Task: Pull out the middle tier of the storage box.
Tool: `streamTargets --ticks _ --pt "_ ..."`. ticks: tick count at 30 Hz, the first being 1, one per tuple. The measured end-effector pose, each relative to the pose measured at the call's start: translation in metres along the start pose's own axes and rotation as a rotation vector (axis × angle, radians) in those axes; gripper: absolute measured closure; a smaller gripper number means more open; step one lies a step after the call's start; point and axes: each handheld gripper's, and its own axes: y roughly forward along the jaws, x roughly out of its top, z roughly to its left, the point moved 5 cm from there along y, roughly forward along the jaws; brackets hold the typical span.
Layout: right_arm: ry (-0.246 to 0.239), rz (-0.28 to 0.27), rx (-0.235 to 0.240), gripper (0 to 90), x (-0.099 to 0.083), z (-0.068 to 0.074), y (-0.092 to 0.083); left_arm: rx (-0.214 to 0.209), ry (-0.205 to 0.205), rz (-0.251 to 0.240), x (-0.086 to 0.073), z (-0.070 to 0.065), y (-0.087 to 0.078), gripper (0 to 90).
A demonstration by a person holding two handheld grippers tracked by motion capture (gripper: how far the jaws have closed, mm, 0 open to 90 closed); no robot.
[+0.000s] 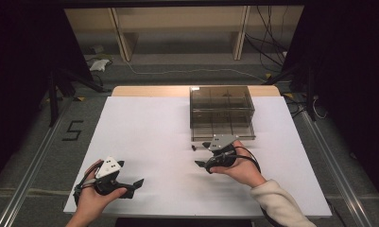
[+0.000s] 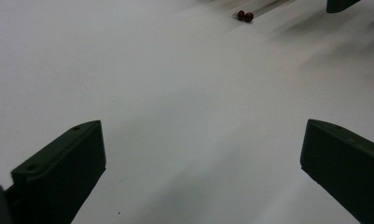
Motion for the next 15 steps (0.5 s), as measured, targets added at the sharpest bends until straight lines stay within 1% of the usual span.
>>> streamTargets --ticks 2,6,8,15 --pt "0.012 -0.005 -0.003 28.5 -0.0017 -0.0008 0.0011 -0.001 -0.005 -0.004 0.0006 -0.0005 0.0004 0.0" --pt "0.034 -0.013 -0.011 28.6 -0.0057 -0.0035 0.0017 -0.008 0.0 0.001 0.0008 -0.0023 0.0015 0.0" --pt "0.046 -0.015 -0.008 28.6 -0.0073 -0.004 0.0019 -0.005 0.006 0.002 0.001 -0.0022 0.0017 0.0" --pt "0.047 -0.018 -0.008 28.6 -0.007 -0.0038 0.0012 -0.002 0.006 0.002 0.001 -0.0031 0.0004 0.0"
